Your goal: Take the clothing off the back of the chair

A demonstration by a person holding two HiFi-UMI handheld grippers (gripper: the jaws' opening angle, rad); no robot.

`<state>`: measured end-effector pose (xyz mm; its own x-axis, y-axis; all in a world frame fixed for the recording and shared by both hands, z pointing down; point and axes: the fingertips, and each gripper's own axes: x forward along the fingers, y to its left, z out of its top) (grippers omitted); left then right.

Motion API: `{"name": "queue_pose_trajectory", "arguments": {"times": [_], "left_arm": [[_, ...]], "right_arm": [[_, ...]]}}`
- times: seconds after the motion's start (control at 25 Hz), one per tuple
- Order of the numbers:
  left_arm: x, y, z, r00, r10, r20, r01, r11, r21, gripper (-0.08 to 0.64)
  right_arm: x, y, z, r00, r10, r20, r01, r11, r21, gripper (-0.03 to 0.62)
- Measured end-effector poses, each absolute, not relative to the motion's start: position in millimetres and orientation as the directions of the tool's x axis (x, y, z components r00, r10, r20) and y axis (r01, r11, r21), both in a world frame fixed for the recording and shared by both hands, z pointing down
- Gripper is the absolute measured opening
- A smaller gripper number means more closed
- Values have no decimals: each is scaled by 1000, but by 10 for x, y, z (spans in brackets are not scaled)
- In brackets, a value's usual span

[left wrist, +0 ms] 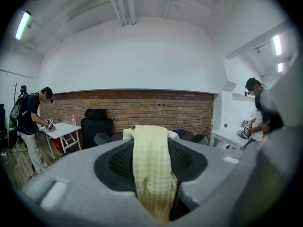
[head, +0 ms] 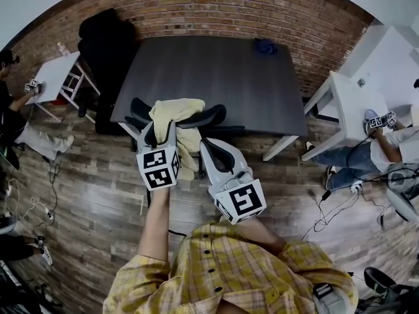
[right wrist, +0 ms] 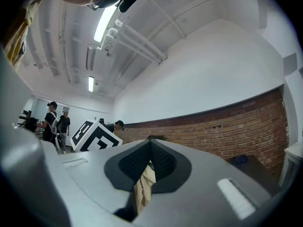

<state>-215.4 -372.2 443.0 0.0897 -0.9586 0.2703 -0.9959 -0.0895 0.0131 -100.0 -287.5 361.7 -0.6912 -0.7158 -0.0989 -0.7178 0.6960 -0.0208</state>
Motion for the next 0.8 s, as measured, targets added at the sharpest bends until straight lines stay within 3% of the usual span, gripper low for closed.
{"name": "queue_pose_trajectory", "arguments": {"times": [0.32, 0.8], "left_arm": [[-2139, -3681, 4396, 81, -964, 252, -996, -70, 50, 156], [-2073, -3526, 3944, 62, -985, 159, -996, -52, 67, 152]], "right_arm": [[-929, -2824, 3648, -683, -725, -92, -727, 687, -18, -2], [-769, -2738, 3568, -665, -738, -116, -741, 671, -20, -2]]}}
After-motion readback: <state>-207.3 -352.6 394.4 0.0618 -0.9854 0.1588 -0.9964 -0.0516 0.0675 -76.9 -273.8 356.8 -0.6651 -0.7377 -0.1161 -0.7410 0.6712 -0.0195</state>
